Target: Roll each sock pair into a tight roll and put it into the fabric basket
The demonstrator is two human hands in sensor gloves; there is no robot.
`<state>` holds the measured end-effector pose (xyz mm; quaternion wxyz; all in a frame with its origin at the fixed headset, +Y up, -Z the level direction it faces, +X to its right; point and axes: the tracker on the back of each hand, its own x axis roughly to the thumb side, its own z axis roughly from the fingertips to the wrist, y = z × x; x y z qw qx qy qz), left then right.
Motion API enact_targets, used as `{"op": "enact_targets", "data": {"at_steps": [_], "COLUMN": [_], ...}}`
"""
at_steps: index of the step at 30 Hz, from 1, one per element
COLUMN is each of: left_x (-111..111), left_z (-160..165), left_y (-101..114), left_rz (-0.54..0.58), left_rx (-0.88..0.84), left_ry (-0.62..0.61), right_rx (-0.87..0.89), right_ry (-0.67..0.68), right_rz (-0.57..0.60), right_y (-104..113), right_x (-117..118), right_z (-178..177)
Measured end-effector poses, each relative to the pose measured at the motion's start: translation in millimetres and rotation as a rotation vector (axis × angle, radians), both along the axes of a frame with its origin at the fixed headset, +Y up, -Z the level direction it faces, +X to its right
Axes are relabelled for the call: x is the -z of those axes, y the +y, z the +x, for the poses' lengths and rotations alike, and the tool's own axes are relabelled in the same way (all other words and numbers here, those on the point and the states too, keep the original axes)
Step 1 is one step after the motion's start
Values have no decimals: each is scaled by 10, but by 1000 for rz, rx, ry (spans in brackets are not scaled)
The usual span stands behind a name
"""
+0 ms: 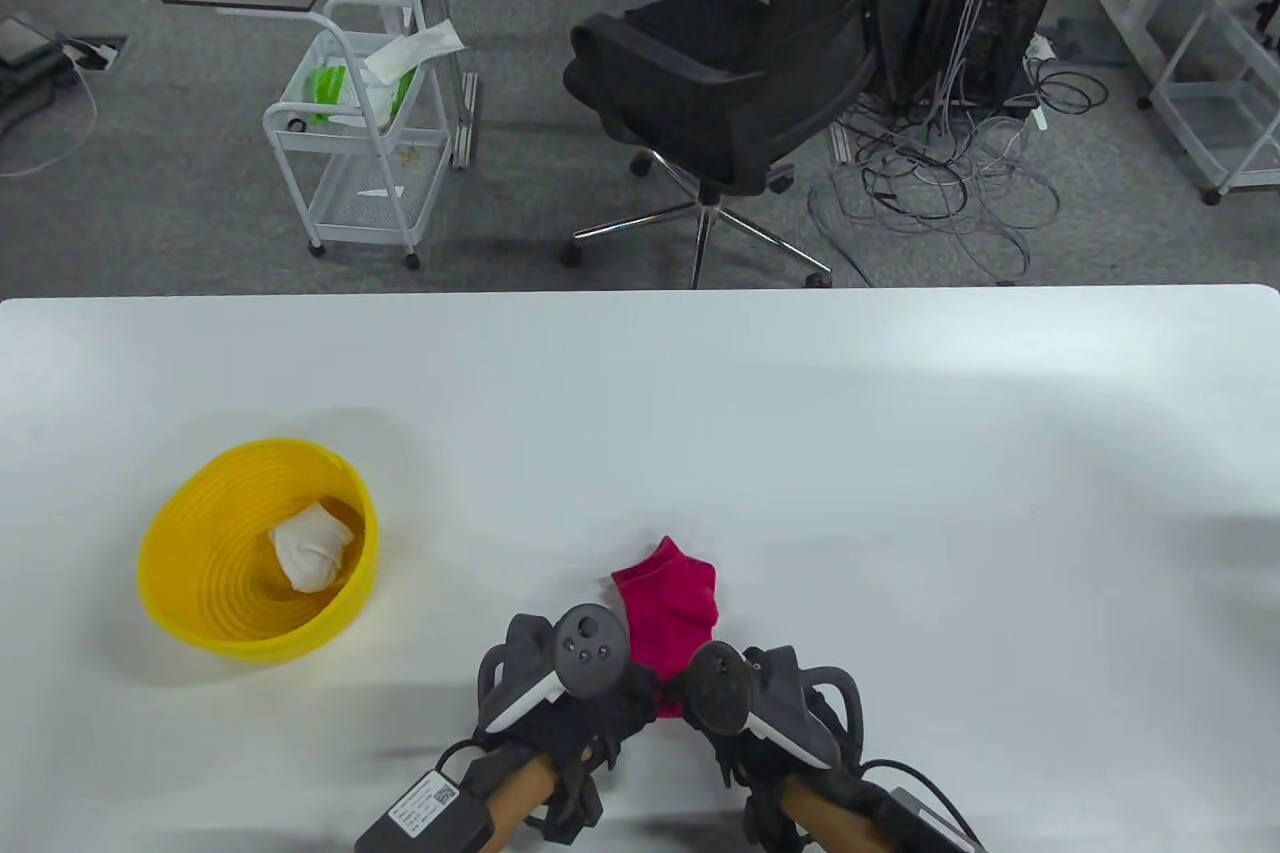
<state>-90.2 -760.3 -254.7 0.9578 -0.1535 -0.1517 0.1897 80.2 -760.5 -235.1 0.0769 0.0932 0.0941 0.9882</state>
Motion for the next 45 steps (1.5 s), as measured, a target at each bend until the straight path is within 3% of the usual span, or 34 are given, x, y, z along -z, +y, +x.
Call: {"op": "enact_targets", "data": {"at_steps": [10, 17, 23, 29, 34, 45], "left_x": [-72, -64, -66, -69, -98, -84], "left_z": [91, 78, 87, 68, 66, 87], "left_y": [-44, -59, -60, -62, 39, -16], "left_rz": [128, 102, 96, 82, 179, 131], "left_rx": [56, 27, 31, 9, 19, 69], "left_ry": [-12, 26, 29, 62, 58, -5], "right_rx": [9, 78, 22, 10, -8, -33], "right_ry": [-18, 40, 62, 31, 18, 27], "right_rz": [12, 113, 20, 16, 20, 63], "right_y": [0, 217, 97, 44, -10, -33], "right_x": [6, -14, -18, -5, 13, 8], "right_z": [13, 61, 9, 16, 29, 1]}}
